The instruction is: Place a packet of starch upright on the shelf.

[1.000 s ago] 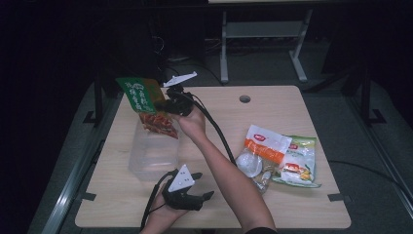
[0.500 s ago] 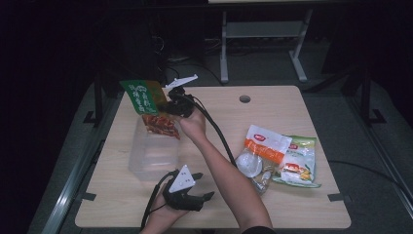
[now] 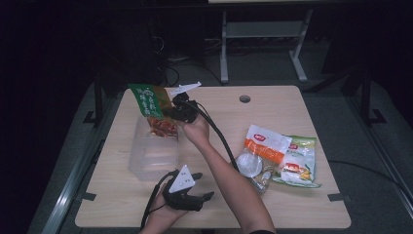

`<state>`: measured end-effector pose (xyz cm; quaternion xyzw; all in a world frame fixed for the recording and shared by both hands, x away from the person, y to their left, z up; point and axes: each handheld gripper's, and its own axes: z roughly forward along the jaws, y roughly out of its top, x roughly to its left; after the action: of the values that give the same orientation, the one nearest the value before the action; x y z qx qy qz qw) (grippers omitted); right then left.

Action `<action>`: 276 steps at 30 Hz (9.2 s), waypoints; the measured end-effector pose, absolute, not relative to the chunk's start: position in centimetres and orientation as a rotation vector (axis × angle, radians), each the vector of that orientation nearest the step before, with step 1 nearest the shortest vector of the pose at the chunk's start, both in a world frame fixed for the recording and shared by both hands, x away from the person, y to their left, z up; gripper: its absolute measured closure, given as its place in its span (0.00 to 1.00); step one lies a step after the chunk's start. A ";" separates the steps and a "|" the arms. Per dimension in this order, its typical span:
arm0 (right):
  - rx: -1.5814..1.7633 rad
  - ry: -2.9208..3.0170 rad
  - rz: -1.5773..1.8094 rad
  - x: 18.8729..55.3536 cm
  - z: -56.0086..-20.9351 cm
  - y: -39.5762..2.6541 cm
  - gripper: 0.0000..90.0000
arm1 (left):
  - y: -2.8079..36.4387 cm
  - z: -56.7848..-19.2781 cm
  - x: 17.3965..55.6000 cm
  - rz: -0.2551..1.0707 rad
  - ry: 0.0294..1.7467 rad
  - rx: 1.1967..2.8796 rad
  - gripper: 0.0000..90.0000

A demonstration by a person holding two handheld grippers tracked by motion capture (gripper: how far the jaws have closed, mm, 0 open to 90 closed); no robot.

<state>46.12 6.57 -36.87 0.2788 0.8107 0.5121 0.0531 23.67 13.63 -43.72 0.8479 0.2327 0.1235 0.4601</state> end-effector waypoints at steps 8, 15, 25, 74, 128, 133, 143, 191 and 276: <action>0.866 2.472 1.554 45.9 -37.1 5.8 0.99 | 13.5 -43.8 23.6 0.305 0.573 2.093 0.33; 0.896 2.475 1.534 46.1 -37.0 5.4 0.99 | 13.5 -43.8 23.7 0.307 0.570 2.095 0.33; 0.951 2.446 1.496 45.7 -37.0 4.8 0.98 | 13.5 -43.8 23.6 0.308 0.569 2.095 0.33; 1.024 2.563 1.418 40.1 -36.2 -8.5 0.38 | 11.7 -43.9 24.9 0.242 0.595 2.098 0.32; 1.392 2.423 1.204 31.6 -39.7 -26.8 0.34 | 3.5 -45.6 30.6 0.246 0.587 2.201 0.66; 1.439 2.400 1.202 31.5 -40.5 -28.0 0.34 | 3.4 -45.8 30.7 0.241 0.593 2.220 0.66; 1.508 2.409 1.214 32.3 -42.4 -28.0 0.36 | 3.2 -45.8 30.8 0.239 0.599 2.232 0.67; 1.403 2.521 1.272 33.6 -42.0 -22.3 1.00 | 4.3 -44.6 29.6 0.229 0.589 2.215 0.60; 0.699 2.531 1.463 32.6 -30.8 -9.7 1.00 | 11.3 -43.9 23.2 0.126 0.522 2.102 0.39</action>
<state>32.63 -9.67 -30.84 0.2320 0.8401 0.4856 0.0678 23.22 11.29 -43.85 0.8566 0.2129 0.0515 0.4671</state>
